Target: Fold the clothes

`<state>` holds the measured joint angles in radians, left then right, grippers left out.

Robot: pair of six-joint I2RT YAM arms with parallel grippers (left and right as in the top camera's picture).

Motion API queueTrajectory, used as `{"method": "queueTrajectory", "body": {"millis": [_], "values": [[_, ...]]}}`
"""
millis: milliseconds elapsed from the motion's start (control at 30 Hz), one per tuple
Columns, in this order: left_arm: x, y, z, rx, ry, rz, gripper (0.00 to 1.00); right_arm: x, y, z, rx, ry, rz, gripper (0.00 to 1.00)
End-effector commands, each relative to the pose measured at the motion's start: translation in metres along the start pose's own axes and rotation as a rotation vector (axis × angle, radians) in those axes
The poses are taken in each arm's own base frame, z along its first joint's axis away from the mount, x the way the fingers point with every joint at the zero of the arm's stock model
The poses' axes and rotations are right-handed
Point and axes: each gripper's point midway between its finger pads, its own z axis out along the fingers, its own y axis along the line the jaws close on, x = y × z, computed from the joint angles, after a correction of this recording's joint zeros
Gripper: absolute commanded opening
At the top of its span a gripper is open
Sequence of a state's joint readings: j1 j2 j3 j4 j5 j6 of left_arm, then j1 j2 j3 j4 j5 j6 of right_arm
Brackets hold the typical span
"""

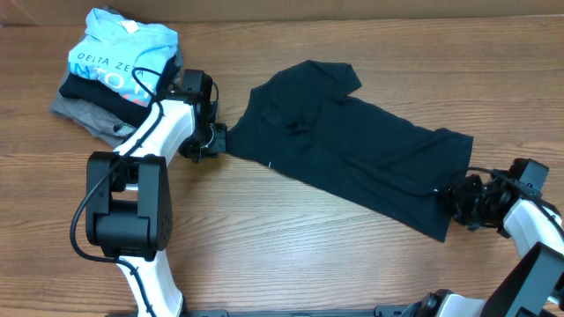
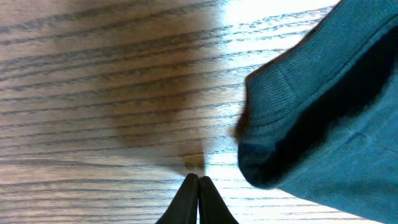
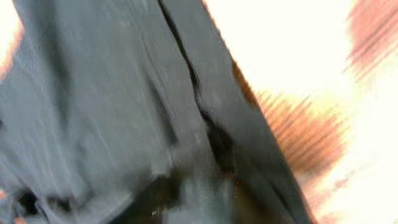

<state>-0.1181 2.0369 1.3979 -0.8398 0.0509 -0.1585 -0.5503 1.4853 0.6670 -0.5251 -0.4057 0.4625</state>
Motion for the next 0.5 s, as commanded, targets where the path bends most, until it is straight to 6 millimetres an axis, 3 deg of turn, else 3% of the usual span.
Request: {"method": "queueTrajectory", "body": {"millis": [0, 167, 233, 300, 367, 467], "values": [[-0.003, -0.007, -0.001, 0.023, -0.006, -0.013, 0.04, -0.015, 0.01, 0.0, -0.054, -0.058, 0.004, 0.26], [-0.003, -0.007, -0.001, 0.023, -0.006, -0.013, 0.07, -0.024, 0.061, -0.014, -0.332, -0.049, -0.077, 0.27], [-0.003, -0.007, -0.001, 0.023, -0.006, -0.004, 0.08, -0.022, 0.066, -0.019, -0.367, -0.021, -0.066, 0.3], [-0.003, -0.007, -0.001, 0.023, -0.005, 0.007, 0.12, -0.016, 0.061, -0.023, -0.344, 0.015, -0.055, 0.39], [-0.002, -0.007, -0.001, 0.022, 0.001, 0.009, 0.23, -0.003, 0.052, -0.025, -0.299, 0.06, -0.074, 0.42], [0.0, -0.007, -0.001, 0.021, 0.007, 0.009, 0.34, 0.025, 0.015, -0.021, -0.106, 0.159, 0.03, 0.45]]}}
